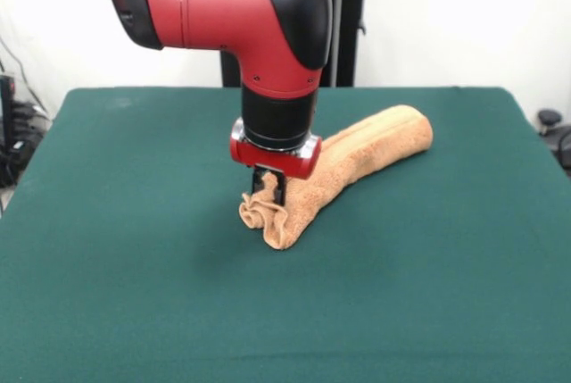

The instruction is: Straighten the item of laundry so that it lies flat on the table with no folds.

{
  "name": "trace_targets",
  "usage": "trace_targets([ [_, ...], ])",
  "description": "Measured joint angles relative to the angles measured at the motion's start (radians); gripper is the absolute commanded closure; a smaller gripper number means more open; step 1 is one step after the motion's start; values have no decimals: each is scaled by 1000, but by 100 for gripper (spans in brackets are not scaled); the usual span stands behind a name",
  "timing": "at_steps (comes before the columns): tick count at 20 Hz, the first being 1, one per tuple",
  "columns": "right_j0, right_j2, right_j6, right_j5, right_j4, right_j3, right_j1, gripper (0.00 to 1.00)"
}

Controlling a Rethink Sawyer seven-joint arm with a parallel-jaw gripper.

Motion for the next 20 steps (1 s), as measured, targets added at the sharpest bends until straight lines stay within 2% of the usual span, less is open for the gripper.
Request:
trace_targets([
  [20,-5,0,0,17,30,5,-13,100],
])
